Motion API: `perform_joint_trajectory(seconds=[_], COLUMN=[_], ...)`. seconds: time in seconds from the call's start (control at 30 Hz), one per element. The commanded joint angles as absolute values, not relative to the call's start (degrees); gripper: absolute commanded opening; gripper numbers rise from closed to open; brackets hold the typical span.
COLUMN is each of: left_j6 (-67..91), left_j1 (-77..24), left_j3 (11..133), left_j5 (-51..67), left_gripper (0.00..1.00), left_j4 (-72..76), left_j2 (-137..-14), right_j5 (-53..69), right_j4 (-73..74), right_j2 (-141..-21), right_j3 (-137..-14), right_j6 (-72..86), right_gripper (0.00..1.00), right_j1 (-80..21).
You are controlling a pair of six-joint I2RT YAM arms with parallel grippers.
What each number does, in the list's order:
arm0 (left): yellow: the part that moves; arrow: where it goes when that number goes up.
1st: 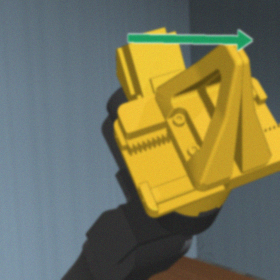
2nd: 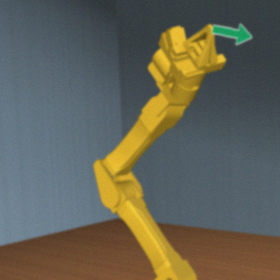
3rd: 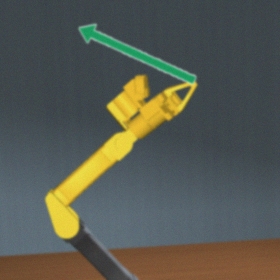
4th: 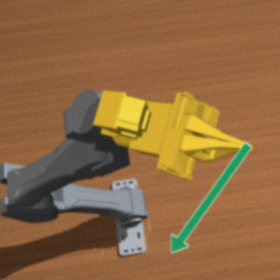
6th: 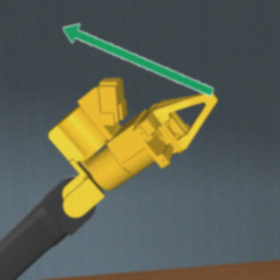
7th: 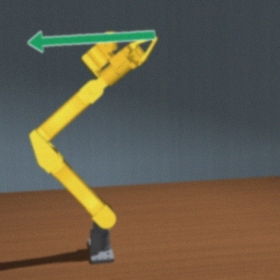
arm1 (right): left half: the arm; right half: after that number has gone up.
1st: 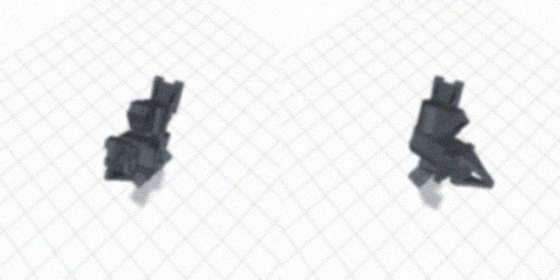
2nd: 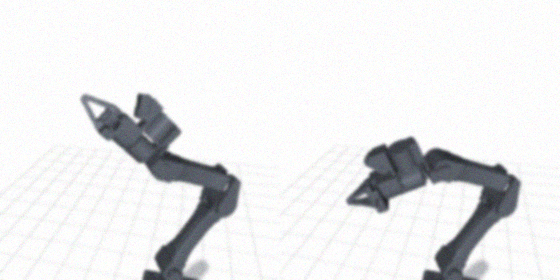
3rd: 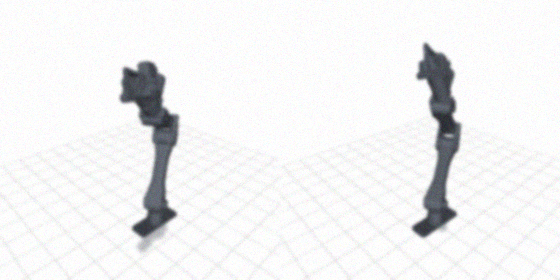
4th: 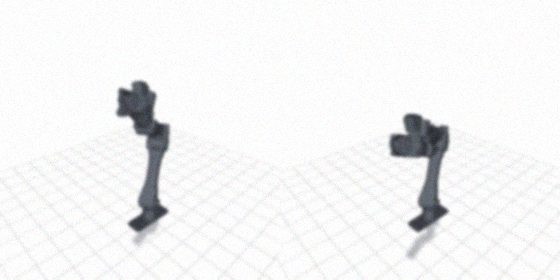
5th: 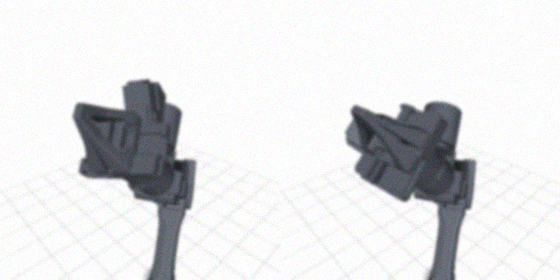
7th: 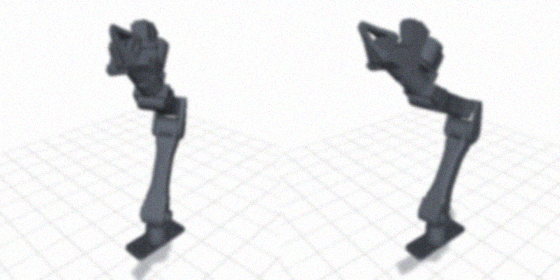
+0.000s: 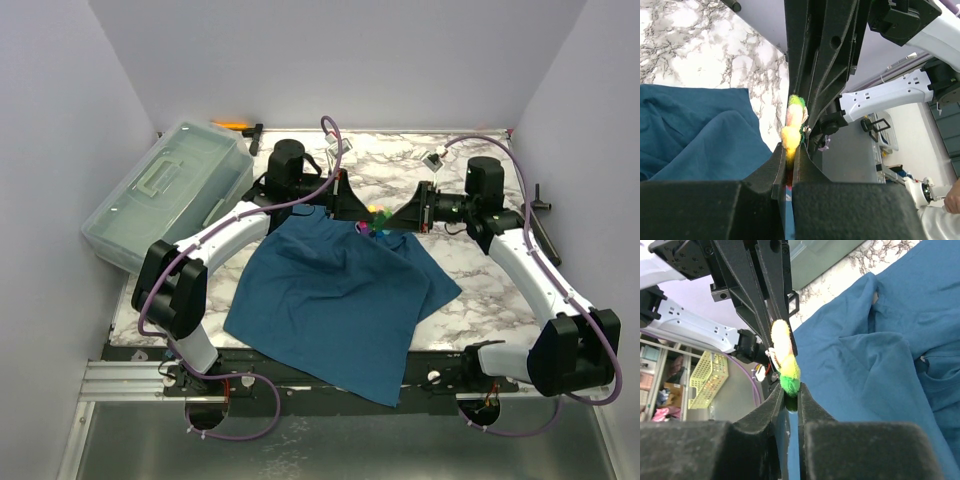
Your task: Remove the brooch from the garment
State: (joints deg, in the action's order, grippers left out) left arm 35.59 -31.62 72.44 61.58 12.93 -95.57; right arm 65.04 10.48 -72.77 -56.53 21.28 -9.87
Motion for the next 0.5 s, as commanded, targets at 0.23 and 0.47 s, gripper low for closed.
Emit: perform_joint_trajectory(seconds=[0.23, 0.47], left_j6=[35.9, 26.1], left_j1=[-31.7, -29.9], left_j3=[71.8, 73.8], left_j5=[62.3, 57.6], left_gripper=[0.0, 0.0], left_j4=[13.7, -4.7], left_j2=[-93.4, -91.2], right_j5=[67.2, 65.2], right_j4=[9.8, 14.2], right_j2=[-73.0, -74.3], right_j3=[-57.2, -58.8], right_j6=[21.1, 18.9], right_gripper=[0.01, 0.57], right_j1=[-9.9, -9.9])
